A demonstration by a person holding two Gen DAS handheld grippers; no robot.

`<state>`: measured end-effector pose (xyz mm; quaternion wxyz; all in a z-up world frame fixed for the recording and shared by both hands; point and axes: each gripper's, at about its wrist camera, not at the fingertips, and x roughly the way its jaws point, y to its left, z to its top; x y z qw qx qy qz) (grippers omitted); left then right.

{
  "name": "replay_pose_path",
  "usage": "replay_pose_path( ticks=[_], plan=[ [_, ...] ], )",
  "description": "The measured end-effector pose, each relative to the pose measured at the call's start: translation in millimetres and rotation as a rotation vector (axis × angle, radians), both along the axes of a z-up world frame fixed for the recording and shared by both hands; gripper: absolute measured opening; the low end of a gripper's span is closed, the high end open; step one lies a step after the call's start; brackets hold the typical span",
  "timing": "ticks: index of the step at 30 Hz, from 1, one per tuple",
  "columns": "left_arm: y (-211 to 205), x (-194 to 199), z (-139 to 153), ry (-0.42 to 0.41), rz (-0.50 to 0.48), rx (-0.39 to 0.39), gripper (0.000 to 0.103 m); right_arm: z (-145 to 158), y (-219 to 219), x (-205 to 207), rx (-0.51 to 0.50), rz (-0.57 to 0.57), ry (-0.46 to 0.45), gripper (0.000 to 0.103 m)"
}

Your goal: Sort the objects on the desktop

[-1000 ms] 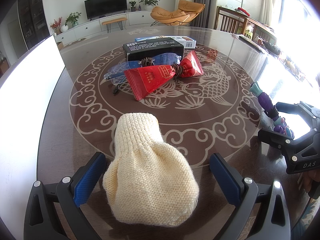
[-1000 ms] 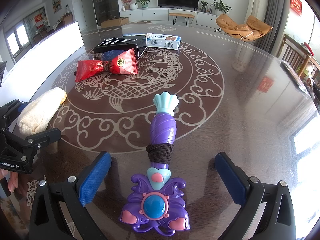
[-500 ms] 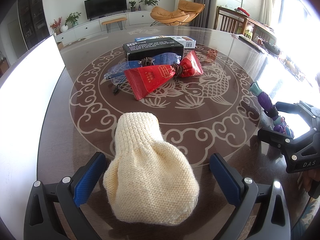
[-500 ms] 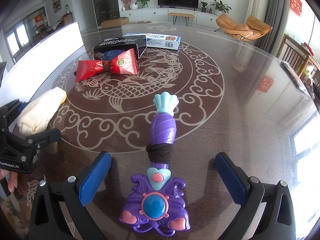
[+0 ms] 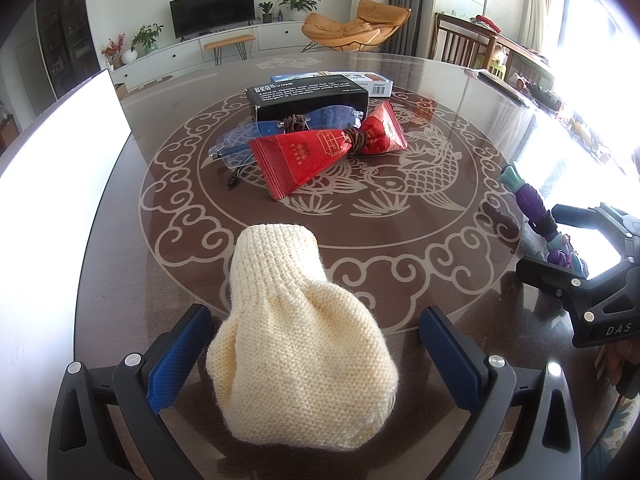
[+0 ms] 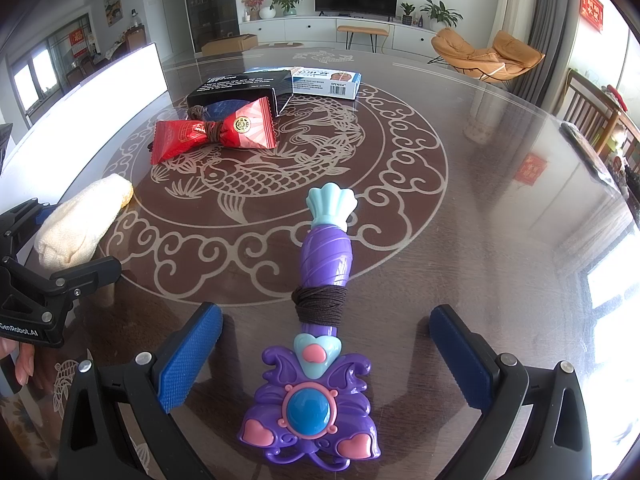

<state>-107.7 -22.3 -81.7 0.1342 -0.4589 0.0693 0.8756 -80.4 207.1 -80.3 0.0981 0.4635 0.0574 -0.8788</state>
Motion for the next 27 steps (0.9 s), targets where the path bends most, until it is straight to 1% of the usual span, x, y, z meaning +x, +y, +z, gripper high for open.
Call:
replay_pose_path(
  ticks=[8, 9, 12, 14, 16, 19, 23, 24, 25, 26, 27],
  plan=[
    [0.2, -0.3, 0.0, -0.004, -0.001, -0.001, 0.103, -0.1, -0.3, 0.0, 0.000, 0.000, 0.000, 0.103],
    [-0.1, -0.2, 0.2, -0.013, -0.012, -0.005, 0.103, -0.2, 0.1, -0.1, 0.000, 0.000, 0.000, 0.103],
    [-5.3, 2.7, 1.6, -0.064, -0.084, -0.021, 0.103, -0.2, -0.4, 0.0, 0.000, 0.000, 0.000, 0.103],
    [-11.1, 8.1, 2.6, -0.085, -0.096, -0.023, 0.103, -0.2, -0.4, 0.0, 0.000, 0.000, 0.000, 0.103],
    [-16.6, 17.1, 2.5, -0.080, -0.095, -0.026, 0.103, -0.2, -0.4, 0.0, 0.000, 0.000, 0.000, 0.103],
    [-19.5, 27.6, 1.7, -0.052, -0.092, -0.025, 0.103, -0.4, 0.1, -0.2, 0.000, 0.000, 0.000, 0.103],
    [-9.0, 20.0, 4.2, -0.048, -0.079, -0.030, 0.103, -0.4, -0.5, -0.2, 0.001, 0.000, -0.002, 0.103],
    [-5.0, 15.8, 6.0, -0.043, -0.071, -0.035, 0.103, -0.2, -0.3, -1.0, 0.002, 0.002, -0.010, 0.103],
    [-1.7, 10.2, 8.1, -0.035, -0.056, -0.039, 0.103, 0.4, 0.0, -4.2, 0.005, 0.008, -0.037, 0.103],
    [0.4, 5.3, 10.2, -0.025, -0.041, -0.036, 0.101, 1.4, -1.0, -9.2, 0.015, 0.018, -0.079, 0.103],
    [1.4, 1.0, 11.8, -0.021, -0.030, -0.020, 0.092, 2.4, -1.9, -15.4, 0.026, 0.028, -0.128, 0.103]
  ],
)
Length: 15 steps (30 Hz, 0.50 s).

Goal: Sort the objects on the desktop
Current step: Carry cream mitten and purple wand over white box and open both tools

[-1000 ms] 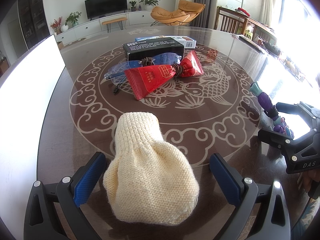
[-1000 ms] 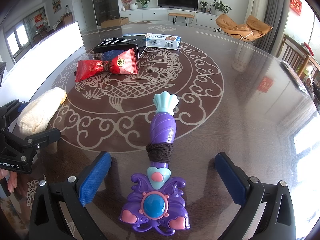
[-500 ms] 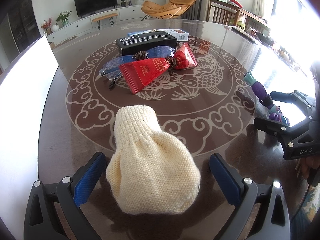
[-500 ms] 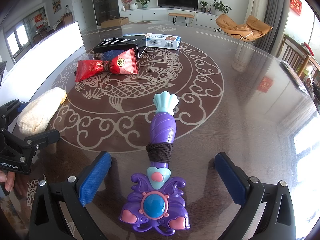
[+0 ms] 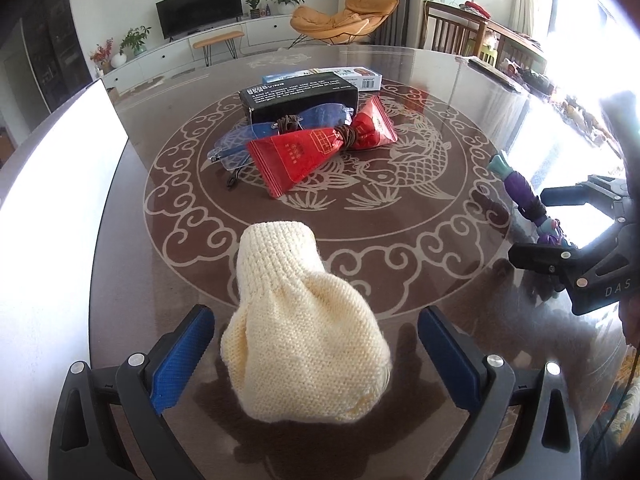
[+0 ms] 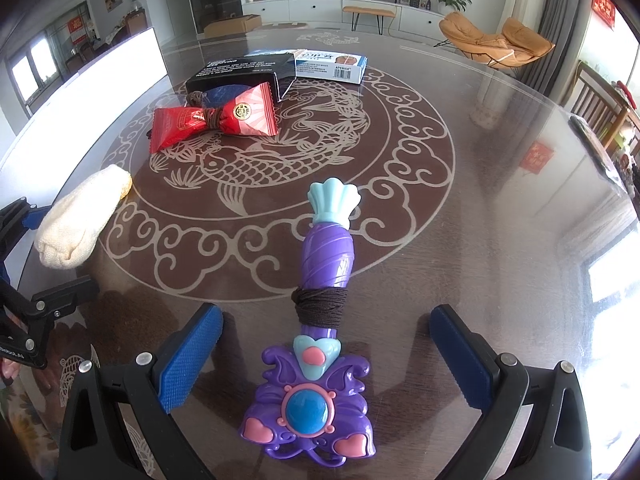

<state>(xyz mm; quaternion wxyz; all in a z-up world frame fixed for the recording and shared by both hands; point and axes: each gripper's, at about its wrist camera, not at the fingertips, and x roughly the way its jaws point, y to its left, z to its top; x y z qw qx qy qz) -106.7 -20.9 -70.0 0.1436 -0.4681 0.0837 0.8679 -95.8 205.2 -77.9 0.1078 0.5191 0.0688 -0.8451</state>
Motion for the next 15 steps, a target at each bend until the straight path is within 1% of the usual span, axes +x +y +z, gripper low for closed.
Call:
replay_pose_path(
  ticks=[1, 2, 3, 5, 6, 8, 9, 10, 11, 12, 13, 15],
  plan=[
    [0.1, -4.4, -0.3, -0.012, 0.009, 0.018, 0.066, 1.0, 0.2, -5.0, 0.001, 0.007, -0.044, 0.103],
    [0.0, -7.8, 0.0, -0.011, 0.030, 0.015, 0.055, 2.5, 1.4, -8.9, -0.009, 0.010, -0.074, 0.103],
    [-0.6, -8.5, 1.9, -0.012, 0.030, 0.036, 0.051, 4.4, 2.9, -11.9, -0.021, 0.011, -0.094, 0.103],
    [-3.5, -6.4, 4.5, -0.026, 0.030, 0.095, 0.049, 7.1, 3.8, -15.5, -0.032, 0.012, -0.111, 0.103],
    [-4.6, -2.1, 6.6, -0.016, 0.032, 0.104, 0.049, 7.3, 3.2, -16.7, -0.035, 0.015, -0.117, 0.103],
    [-7.4, 9.2, 10.7, 0.011, 0.034, 0.101, 0.049, 6.3, 0.0, -15.6, -0.025, 0.024, -0.128, 0.093],
    [-9.2, 15.2, 13.2, 0.022, 0.035, 0.103, 0.049, 7.9, -3.1, -13.5, 0.025, 0.022, -0.110, 0.078],
    [-11.4, 21.4, 17.1, 0.036, 0.037, 0.108, 0.049, 11.3, -3.7, -11.6, 0.031, 0.026, -0.093, 0.057],
    [-13.8, 27.9, 22.0, 0.052, 0.040, 0.117, 0.049, 14.6, -2.7, -10.2, 0.032, 0.017, -0.090, 0.043],
    [-16.8, 35.3, 28.0, 0.070, 0.044, 0.129, 0.049, 18.0, -2.4, -9.8, 0.028, 0.009, -0.097, 0.023],
    [-19.8, 42.7, 34.7, 0.087, 0.047, 0.144, 0.049, 21.1, -1.2, -8.4, 0.020, 0.004, -0.103, 0.023],
    [-27.5, 57.7, 50.3, 0.123, 0.053, 0.180, 0.049, 33.4, -1.0, -2.0, 0.016, 0.016, -0.070, 0.023]
  ],
)
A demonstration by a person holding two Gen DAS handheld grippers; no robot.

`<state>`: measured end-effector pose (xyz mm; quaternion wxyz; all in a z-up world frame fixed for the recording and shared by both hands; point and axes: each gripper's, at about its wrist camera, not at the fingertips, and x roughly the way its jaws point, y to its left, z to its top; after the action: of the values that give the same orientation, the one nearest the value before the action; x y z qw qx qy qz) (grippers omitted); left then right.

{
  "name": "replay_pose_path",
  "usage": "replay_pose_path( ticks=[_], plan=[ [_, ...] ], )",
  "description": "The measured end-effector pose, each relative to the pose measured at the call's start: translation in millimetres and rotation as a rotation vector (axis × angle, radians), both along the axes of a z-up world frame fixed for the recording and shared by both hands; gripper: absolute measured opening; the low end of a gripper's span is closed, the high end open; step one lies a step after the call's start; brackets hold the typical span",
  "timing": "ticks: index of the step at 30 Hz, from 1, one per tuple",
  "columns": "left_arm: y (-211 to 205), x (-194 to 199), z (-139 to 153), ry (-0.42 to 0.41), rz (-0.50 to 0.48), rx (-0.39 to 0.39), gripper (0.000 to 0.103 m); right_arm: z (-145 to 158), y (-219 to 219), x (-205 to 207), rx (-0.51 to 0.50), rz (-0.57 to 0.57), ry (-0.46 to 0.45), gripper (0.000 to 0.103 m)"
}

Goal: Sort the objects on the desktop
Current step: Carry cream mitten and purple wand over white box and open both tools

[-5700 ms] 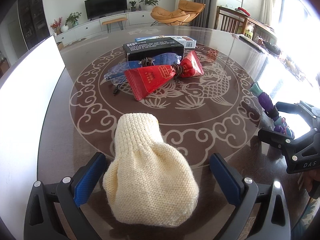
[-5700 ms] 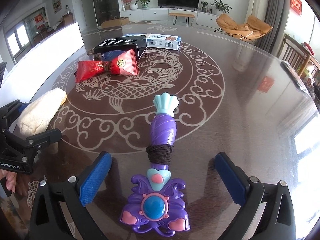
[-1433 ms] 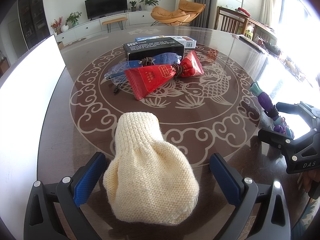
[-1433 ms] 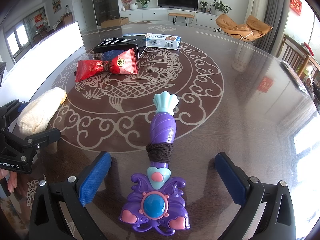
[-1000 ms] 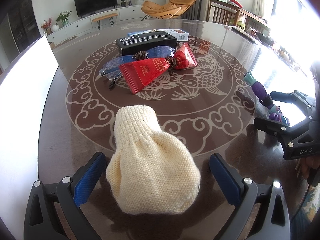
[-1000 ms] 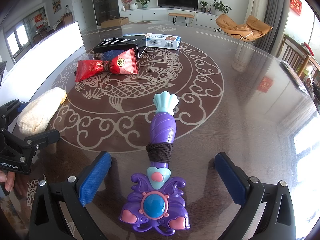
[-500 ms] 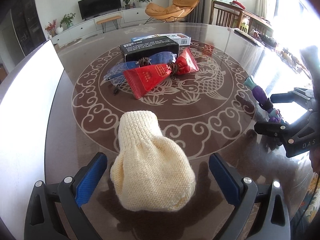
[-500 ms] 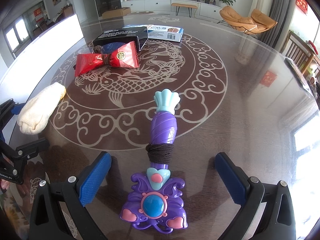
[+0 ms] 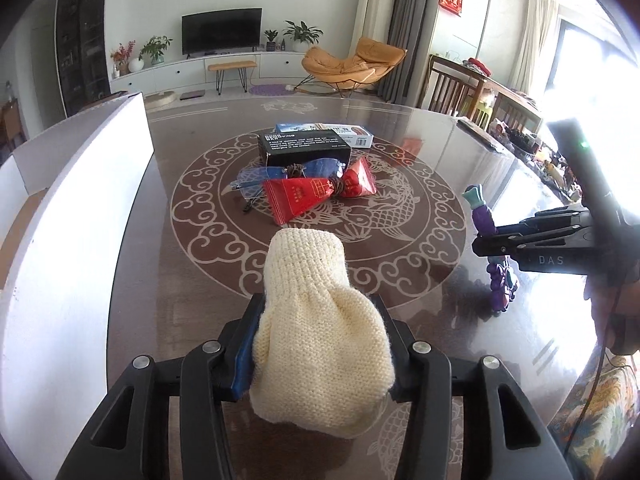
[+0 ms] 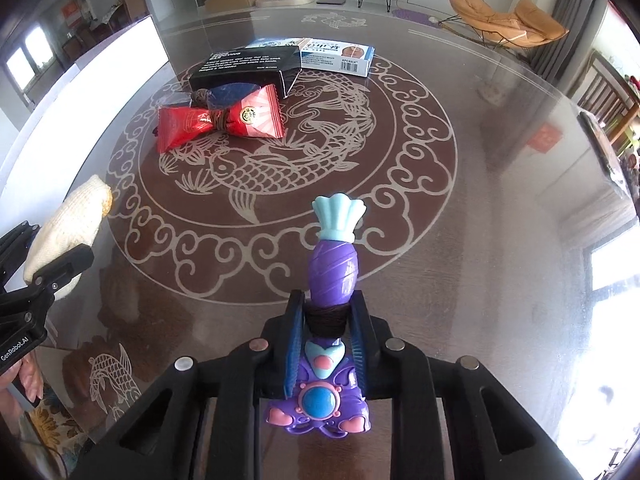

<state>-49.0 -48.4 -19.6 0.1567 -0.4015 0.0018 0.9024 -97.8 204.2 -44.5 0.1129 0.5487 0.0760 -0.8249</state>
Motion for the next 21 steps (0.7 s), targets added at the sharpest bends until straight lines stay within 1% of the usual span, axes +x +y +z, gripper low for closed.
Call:
replay_pose_path(
  ticks=[3, 6, 8, 10, 12, 14, 16, 18, 21],
  plan=[
    [-13.8, 22.9, 28.9, 0.055, 0.014, 0.059, 0.049, 26.7, -3.2, 9.4, -0.029, 0.018, 0.039, 0.023],
    [-34.0, 42.2, 59.8, 0.114, 0.039, 0.094, 0.049, 65.3, -21.3, 15.3, -0.054, 0.066, 0.098, 0.023],
    [-53.0, 51.7, 79.7, 0.150, 0.061, 0.097, 0.049, 93.3, -43.9, 15.3, -0.069, 0.110, 0.150, 0.022],
    [-77.4, 61.4, 97.2, 0.185, 0.094, 0.078, 0.049, 121.2, -67.3, 17.7, -0.098, 0.153, 0.198, 0.022],
    [-107.2, 69.1, 108.6, 0.200, 0.142, 0.053, 0.049, 144.9, -98.9, 19.6, -0.139, 0.205, 0.230, 0.022],
    [-141.2, 73.9, 114.3, 0.199, 0.204, 0.023, 0.049, 165.5, -133.4, 24.8, -0.187, 0.265, 0.255, 0.022],
    [-179.3, 74.5, 111.5, 0.172, 0.272, -0.008, 0.049, 178.6, -172.0, 31.3, -0.244, 0.337, 0.249, 0.022],
    [-217.3, 71.1, 103.0, 0.124, 0.341, -0.021, 0.049, 183.6, -213.4, 40.6, -0.292, 0.412, 0.231, 0.022],
    [-266.9, 66.8, 85.2, 0.042, 0.425, -0.031, 0.049, 179.4, -275.2, 57.6, -0.334, 0.533, 0.166, 0.022]
  ],
)
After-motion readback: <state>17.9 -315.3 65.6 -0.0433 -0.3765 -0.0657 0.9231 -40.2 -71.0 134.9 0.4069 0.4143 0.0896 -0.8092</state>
